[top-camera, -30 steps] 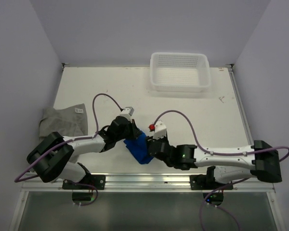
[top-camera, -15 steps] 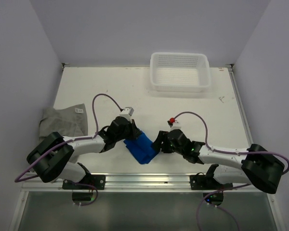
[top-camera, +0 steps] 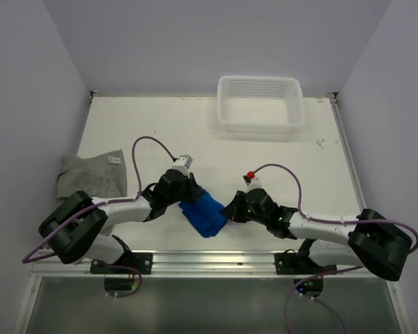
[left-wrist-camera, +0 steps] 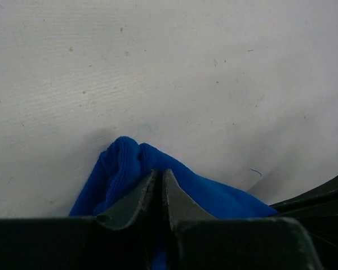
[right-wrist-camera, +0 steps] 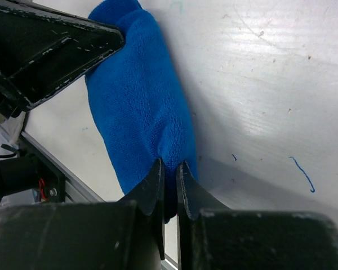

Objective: Roll the towels
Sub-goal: Roll the towel

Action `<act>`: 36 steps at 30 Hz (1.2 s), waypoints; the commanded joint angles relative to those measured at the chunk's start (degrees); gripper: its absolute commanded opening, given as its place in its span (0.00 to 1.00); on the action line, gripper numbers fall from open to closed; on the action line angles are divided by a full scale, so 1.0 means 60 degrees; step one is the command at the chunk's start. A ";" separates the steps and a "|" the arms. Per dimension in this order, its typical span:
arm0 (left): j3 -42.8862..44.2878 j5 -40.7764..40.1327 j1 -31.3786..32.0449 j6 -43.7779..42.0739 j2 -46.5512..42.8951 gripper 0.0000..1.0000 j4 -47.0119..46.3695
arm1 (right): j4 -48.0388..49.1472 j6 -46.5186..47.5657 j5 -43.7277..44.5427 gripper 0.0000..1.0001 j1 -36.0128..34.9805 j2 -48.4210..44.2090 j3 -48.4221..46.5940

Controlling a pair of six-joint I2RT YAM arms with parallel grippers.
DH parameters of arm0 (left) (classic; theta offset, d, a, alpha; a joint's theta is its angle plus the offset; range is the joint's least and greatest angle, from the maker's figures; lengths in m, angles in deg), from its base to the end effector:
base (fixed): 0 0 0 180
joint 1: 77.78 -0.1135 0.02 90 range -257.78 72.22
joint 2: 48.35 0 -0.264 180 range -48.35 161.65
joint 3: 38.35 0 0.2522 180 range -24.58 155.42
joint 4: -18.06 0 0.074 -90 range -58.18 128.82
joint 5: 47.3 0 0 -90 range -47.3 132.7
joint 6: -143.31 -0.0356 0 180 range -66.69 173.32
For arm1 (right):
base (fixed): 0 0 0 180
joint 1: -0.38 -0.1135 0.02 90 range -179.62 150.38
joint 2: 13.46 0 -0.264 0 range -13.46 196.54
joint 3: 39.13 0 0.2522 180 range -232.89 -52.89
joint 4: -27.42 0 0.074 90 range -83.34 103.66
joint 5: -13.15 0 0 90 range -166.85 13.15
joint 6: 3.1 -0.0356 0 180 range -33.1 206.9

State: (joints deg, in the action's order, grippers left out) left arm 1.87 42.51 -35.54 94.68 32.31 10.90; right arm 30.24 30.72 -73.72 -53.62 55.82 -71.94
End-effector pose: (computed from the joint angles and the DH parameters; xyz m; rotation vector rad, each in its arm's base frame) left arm 0.1931 -0.1752 0.1503 0.0152 2.2738 -0.8154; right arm 0.1312 0.1773 0.1498 0.0791 2.3499 0.9959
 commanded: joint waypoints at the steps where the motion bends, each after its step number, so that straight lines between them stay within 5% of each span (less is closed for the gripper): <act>1: -0.0015 -0.0438 -0.0388 -0.0477 0.0004 0.13 0.1158 | -0.1179 0.0821 0.0632 0.00 -0.0009 -0.0661 -0.0282; 12: 0.1243 -0.0057 -0.1927 -0.0991 -0.0523 0.13 0.2198 | -0.2733 0.2463 0.2023 0.00 -0.0331 -0.1717 -0.0794; 27: 0.1421 0.1788 -0.1928 -0.0332 -0.2119 0.14 0.2317 | -0.3699 0.3417 0.7809 0.00 -0.4343 -0.0050 -0.2082; 36: 0.1245 0.1892 -0.0786 0.0078 -0.2822 0.14 0.2536 | -0.5075 0.2407 1.0799 0.00 -0.6337 0.1987 -0.3342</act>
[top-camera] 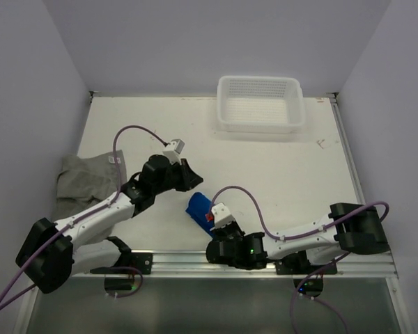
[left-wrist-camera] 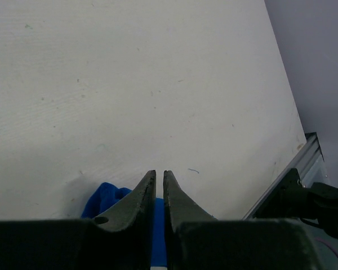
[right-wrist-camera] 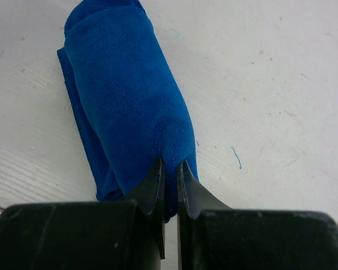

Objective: Roll the towels
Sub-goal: Roll the towel

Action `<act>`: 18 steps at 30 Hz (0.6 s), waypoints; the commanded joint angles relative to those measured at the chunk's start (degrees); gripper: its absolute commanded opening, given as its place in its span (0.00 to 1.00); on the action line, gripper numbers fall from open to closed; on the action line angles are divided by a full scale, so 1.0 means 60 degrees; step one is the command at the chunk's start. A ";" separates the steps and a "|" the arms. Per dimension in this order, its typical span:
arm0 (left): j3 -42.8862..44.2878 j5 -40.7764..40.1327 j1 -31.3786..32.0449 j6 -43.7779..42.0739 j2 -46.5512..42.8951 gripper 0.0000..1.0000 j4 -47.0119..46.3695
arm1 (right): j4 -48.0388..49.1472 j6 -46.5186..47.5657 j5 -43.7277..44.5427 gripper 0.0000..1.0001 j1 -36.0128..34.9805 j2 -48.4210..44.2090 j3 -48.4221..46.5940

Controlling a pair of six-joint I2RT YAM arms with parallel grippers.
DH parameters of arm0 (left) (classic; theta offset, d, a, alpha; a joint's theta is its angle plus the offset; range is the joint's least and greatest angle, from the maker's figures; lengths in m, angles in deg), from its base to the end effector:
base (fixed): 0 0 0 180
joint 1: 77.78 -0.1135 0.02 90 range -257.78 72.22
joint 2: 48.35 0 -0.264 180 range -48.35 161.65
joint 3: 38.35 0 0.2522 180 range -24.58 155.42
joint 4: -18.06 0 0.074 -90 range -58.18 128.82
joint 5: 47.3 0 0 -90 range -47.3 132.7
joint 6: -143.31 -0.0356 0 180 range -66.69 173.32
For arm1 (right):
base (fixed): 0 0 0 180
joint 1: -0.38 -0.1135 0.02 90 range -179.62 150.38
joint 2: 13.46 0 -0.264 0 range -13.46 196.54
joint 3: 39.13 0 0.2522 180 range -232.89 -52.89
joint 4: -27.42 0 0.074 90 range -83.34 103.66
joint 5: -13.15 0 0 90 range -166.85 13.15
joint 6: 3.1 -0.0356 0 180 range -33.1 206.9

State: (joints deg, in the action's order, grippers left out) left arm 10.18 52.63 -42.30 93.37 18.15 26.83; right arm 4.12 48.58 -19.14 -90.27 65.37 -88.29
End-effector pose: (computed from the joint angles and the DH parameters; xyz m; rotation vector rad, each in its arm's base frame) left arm 0.2017 -0.1513 0.2287 0.0294 2.1815 -0.9715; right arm 0.0273 0.2443 0.1734 -0.5453 1.9385 0.1285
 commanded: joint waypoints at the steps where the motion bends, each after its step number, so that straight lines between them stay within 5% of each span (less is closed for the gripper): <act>1: -0.0198 0.0132 0.0587 0.0428 -0.0550 0.14 -0.0120 | -0.0782 -0.0556 0.1719 0.00 -0.0301 0.0745 -0.0735; 18: -0.2453 -0.0498 0.1381 0.0912 -0.0098 0.14 -0.0793 | -0.0827 -0.0453 0.0914 0.00 -0.0389 0.1263 -0.1234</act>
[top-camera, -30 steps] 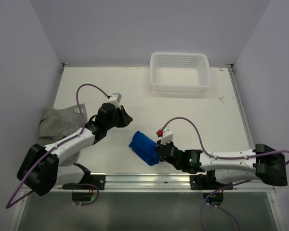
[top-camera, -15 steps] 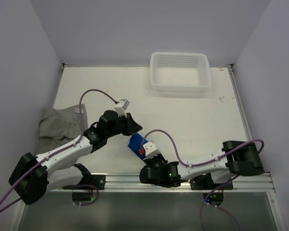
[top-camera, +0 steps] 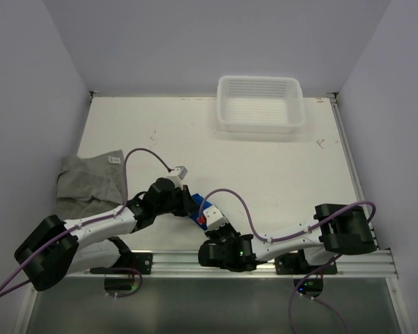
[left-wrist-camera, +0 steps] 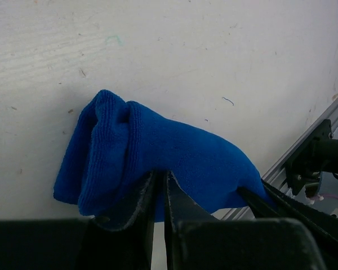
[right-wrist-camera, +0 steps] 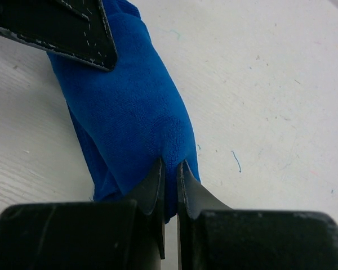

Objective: Roll the towels
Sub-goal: Roll the towel

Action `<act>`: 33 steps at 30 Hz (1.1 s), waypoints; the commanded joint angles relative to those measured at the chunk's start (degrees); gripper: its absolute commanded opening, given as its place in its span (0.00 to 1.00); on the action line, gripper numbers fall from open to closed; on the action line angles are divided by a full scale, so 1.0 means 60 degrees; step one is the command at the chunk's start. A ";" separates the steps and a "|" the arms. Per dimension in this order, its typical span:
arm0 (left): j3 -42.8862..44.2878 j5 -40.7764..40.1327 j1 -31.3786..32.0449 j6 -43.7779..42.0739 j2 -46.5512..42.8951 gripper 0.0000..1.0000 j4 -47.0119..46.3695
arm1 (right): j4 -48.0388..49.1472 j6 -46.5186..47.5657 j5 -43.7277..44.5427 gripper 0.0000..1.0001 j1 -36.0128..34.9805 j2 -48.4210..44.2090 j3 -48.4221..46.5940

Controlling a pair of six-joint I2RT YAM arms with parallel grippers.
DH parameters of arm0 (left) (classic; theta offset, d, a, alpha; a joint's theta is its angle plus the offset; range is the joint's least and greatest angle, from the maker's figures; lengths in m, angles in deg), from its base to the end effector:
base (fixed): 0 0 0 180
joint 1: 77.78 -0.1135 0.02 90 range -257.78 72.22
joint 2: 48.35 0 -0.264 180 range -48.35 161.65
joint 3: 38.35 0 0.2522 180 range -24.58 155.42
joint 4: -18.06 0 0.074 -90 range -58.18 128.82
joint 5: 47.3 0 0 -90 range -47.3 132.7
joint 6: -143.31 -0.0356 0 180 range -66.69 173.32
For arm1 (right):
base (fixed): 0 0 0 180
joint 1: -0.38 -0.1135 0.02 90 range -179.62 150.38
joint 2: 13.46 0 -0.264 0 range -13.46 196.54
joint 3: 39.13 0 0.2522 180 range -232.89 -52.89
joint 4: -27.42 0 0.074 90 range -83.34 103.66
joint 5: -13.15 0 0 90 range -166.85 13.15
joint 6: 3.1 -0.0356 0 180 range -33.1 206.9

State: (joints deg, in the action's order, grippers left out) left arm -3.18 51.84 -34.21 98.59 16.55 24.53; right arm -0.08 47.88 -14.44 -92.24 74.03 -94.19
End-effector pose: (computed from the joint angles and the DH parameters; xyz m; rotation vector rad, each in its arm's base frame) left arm 0.1519 -0.1523 0.1630 0.0613 2.3940 -0.9863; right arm 0.0193 0.2678 0.1637 -0.5983 1.8908 -0.0060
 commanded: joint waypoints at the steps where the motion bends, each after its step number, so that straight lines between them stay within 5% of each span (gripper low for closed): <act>1: -0.0272 -0.0425 0.0033 0.0013 0.0183 0.14 -0.0397 | -0.0127 -0.0351 0.0072 0.02 -0.0047 -0.0268 -0.0251; 11: -0.0960 -0.0748 0.0033 0.0203 0.0081 0.13 -0.0308 | -0.0055 0.0074 -0.1904 0.41 0.0494 -0.2580 -0.0062; 18: -0.1253 -0.0690 0.0033 0.0276 -0.0035 0.13 -0.0353 | 0.0735 -0.0379 -0.5653 0.65 0.3039 -0.4223 0.0891; 25: -0.1532 -0.0719 0.0033 0.0306 -0.0373 0.13 -0.0265 | 0.1628 -0.1361 -0.8480 0.67 0.4742 -0.3815 0.1594; 33: -0.1795 -0.0763 0.0033 0.0379 -0.0592 0.13 -0.0162 | 0.3489 -0.2122 -0.9859 0.62 0.4934 -0.2423 0.2414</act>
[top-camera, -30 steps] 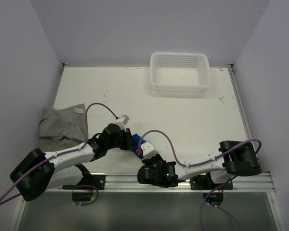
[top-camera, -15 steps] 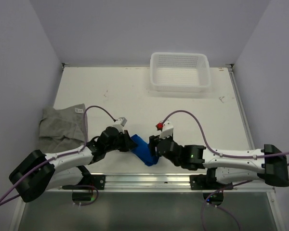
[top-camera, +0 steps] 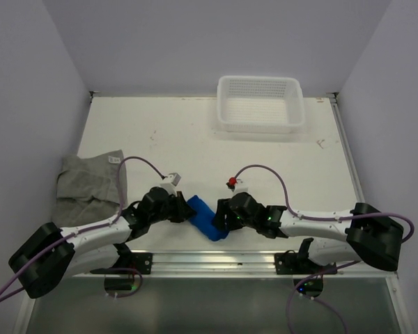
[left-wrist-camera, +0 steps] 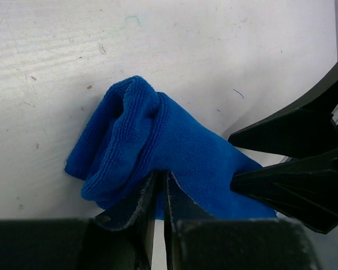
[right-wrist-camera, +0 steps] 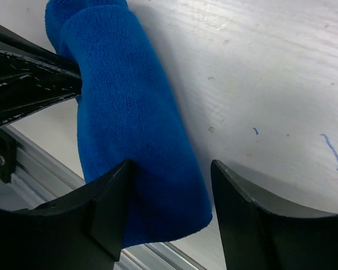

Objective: Roll the towels
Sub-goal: Roll the towel, then place the rolled towel into the container

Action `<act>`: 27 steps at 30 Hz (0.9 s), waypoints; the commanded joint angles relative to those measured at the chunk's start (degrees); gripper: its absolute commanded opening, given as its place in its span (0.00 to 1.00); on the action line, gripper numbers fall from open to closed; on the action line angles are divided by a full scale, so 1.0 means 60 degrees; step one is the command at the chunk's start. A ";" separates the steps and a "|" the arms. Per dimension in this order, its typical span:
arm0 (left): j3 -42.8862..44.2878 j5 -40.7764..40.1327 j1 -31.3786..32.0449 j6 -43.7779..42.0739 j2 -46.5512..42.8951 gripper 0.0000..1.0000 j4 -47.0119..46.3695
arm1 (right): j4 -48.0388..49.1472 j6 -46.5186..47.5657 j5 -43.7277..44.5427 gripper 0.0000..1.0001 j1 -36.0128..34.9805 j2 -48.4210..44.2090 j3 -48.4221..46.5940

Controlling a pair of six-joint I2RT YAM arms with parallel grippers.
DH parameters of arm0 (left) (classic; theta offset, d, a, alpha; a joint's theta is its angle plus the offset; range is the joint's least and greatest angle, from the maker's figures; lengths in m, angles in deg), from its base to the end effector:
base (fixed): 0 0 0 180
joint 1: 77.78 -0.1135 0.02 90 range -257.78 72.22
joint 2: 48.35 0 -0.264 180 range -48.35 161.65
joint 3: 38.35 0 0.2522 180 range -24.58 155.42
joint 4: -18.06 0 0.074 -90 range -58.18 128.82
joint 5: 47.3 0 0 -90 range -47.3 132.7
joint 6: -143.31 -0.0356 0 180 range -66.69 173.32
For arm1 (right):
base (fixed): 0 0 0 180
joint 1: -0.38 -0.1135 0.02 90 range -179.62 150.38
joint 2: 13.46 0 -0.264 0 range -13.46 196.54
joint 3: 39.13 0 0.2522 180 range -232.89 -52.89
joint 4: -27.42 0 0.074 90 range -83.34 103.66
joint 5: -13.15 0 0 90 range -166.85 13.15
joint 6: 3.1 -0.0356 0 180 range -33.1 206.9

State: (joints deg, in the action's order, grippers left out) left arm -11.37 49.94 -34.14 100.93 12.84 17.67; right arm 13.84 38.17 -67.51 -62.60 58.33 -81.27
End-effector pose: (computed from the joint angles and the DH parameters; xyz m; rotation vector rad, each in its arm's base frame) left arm 0.1360 -0.1359 0.1422 -0.0023 2.3516 -1.0007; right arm 0.1124 0.2078 0.1648 -0.2178 2.4399 0.7639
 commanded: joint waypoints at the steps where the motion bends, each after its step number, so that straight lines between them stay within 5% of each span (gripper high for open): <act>1: -0.0459 -0.0460 0.0022 -0.0011 -0.0002 0.13 0.1011 | 0.1228 -0.0535 -0.1015 0.59 -0.0006 0.0295 0.0349; 3: -0.0488 -0.0504 0.0022 -0.0011 -0.0090 0.13 0.1113 | 0.1229 -0.0594 -0.1015 0.49 -0.0006 0.0325 0.0365; 7: -0.0561 -0.0548 0.0022 -0.0026 -0.0237 0.13 0.1245 | 0.1303 -0.0288 -0.1015 0.46 -0.0006 0.0238 0.0395; 11: -0.0605 -0.0534 0.0022 -0.0026 -0.0193 0.13 0.1260 | 0.0615 0.0255 -0.0738 0.62 -0.0006 0.0091 -0.0073; 17: -0.0781 -0.0534 0.0022 0.0047 -0.0353 0.13 0.1275 | -0.0426 0.0636 -0.0078 0.72 0.0037 -0.0319 -0.0894; 27: -0.1088 -0.0446 0.0022 0.0135 -0.0676 0.13 0.1289 | -0.0075 0.1237 -0.1220 0.91 0.0448 0.1363 -0.2183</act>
State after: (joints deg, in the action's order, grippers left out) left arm -15.07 49.46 -34.14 102.31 8.05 17.91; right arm 13.34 43.22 -72.17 -60.39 63.62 -92.07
